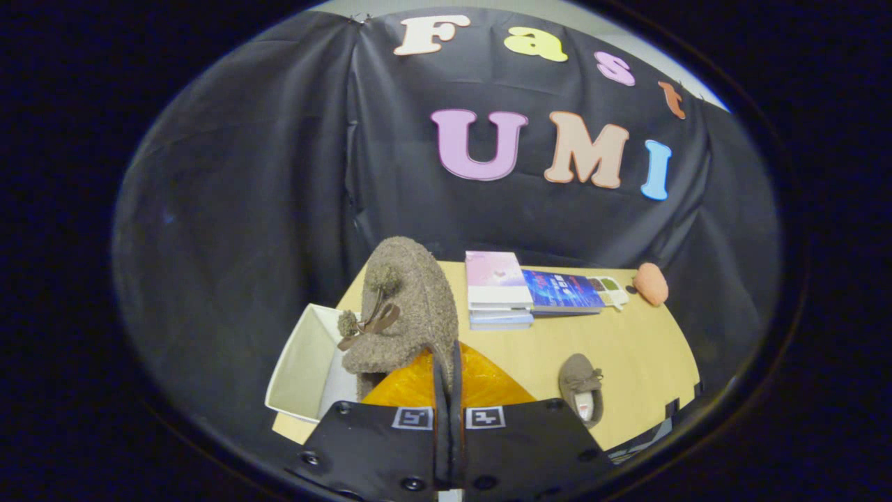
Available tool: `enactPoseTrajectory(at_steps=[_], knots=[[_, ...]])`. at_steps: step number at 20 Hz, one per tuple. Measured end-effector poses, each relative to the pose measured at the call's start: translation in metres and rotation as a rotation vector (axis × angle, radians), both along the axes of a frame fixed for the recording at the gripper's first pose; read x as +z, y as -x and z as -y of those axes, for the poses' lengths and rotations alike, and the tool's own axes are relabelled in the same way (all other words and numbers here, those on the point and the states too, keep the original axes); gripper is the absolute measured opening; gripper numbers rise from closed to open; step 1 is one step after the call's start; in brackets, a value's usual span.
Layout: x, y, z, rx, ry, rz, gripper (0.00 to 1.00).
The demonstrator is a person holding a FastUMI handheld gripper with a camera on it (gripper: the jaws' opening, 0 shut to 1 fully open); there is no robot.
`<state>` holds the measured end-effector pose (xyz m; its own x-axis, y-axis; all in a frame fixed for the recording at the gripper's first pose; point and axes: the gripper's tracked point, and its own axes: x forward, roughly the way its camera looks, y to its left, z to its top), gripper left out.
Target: Open the storage box then place both shoes into the box .Put the left shoe in first, then the right shoe, with the right side of both shoes facing outward in a uniform manner.
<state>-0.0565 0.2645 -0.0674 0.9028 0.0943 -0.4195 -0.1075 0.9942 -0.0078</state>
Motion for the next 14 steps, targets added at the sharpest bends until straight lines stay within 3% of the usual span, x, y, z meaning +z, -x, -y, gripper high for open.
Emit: enactPoseTrajectory(at_steps=[9,14], knots=[[-0.037,0.014,-0.126,0.113,0.019,-0.084,0.04],[-0.071,-0.005,-0.155,0.063,0.024,-0.163,0.03]])
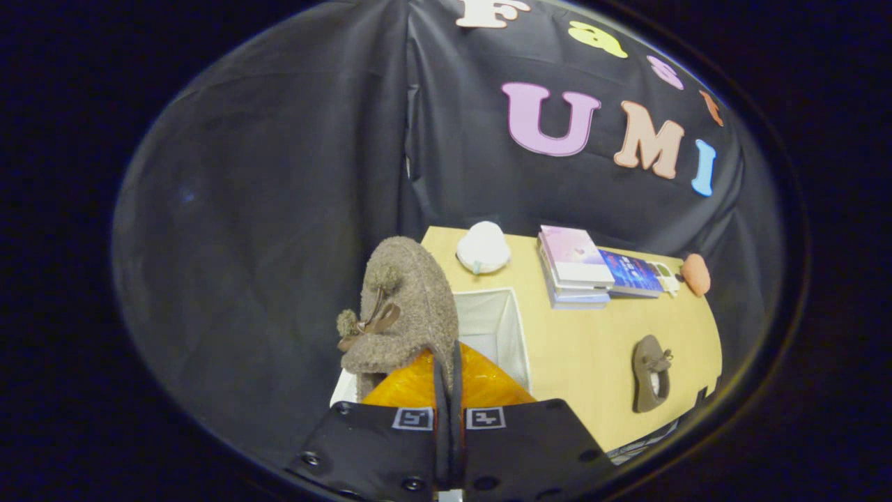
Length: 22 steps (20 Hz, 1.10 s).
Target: Open the storage box then place both shoes into the box .Put the left shoe in first, then the right shoe, with the right side of both shoes facing outward in a uniform manner.
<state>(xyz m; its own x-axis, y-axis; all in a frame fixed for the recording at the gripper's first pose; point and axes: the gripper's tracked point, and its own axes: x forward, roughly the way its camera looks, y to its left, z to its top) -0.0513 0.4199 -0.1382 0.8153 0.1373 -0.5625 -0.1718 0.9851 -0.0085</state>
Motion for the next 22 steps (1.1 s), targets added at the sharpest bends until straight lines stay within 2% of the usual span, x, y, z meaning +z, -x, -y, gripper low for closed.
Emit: enactPoseTrajectory(at_steps=[8,12,17,22], knots=[[-0.066,-0.031,-0.016,-0.091,0.049,-0.206,0.04],[-0.103,-0.036,-0.025,-0.066,0.05,-0.302,0.04],[-0.156,-0.045,-0.014,-0.027,0.161,-0.443,0.05],[-0.183,-0.045,-0.023,-0.022,0.081,-0.522,0.09]])
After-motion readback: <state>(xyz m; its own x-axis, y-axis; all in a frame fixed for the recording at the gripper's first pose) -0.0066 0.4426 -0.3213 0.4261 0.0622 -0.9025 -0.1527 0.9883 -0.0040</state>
